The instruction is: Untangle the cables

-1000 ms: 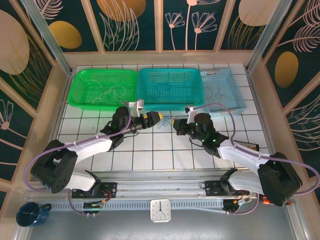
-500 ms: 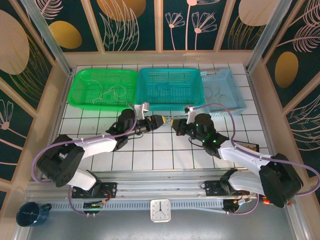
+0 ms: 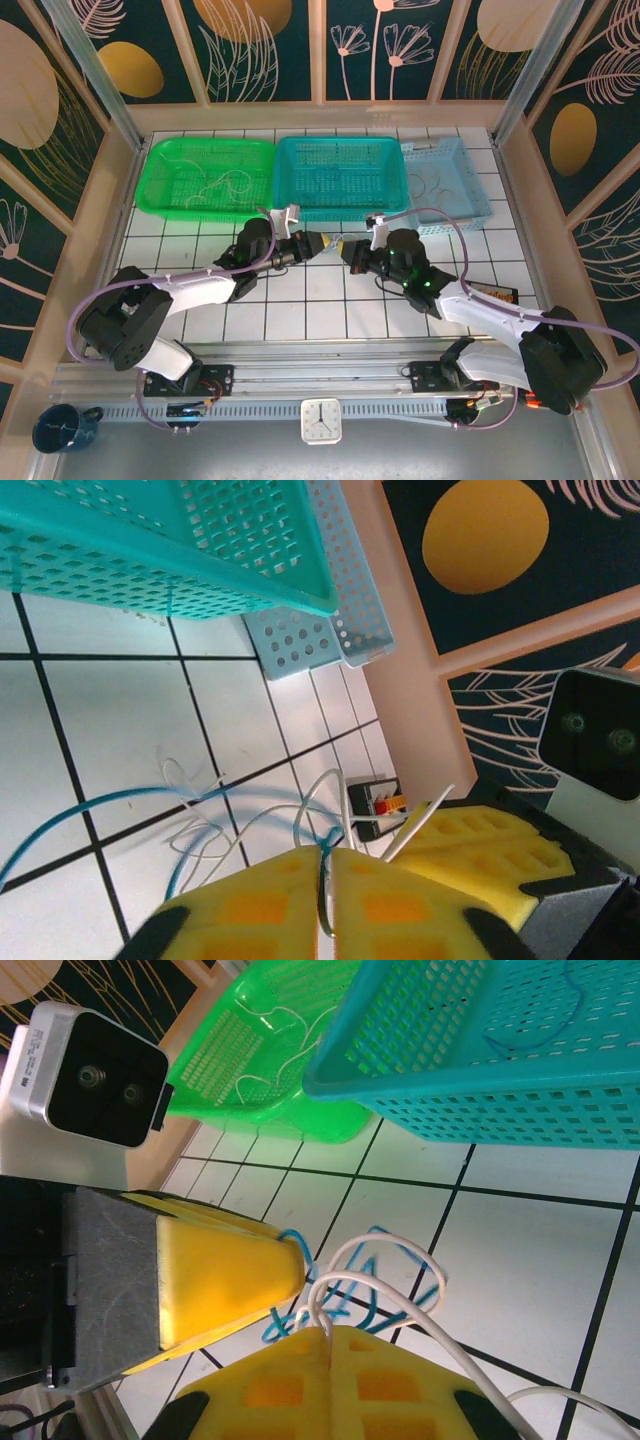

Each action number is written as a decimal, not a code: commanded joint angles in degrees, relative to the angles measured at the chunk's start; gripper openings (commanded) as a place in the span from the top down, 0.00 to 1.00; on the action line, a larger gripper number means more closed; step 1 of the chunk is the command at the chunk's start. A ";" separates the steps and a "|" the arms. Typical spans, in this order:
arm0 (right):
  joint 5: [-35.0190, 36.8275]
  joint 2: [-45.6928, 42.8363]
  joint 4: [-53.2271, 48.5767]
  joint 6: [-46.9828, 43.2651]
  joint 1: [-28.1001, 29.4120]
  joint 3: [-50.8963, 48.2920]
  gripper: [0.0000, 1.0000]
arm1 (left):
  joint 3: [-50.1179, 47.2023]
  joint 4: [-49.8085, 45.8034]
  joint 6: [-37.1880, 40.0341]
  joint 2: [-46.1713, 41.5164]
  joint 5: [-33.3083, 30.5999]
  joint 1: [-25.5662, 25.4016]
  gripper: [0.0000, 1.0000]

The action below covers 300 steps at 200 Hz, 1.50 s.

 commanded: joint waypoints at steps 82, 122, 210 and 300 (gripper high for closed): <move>9.63 2.65 5.63 3.44 -1.73 -6.97 1.00 | 2.91 0.28 1.22 -6.25 -0.69 -0.21 1.00; 10.84 2.33 6.59 6.22 -4.48 -10.12 1.00 | 2.50 -0.34 1.92 -9.57 -3.38 -0.28 1.00; 10.74 1.86 6.48 8.66 -8.85 -13.51 1.00 | 4.34 -2.65 3.05 -19.39 -9.55 0.23 1.00; 6.61 6.59 8.35 7.94 -8.50 -12.35 1.00 | 8.35 -5.42 6.12 -24.60 -12.96 1.09 1.00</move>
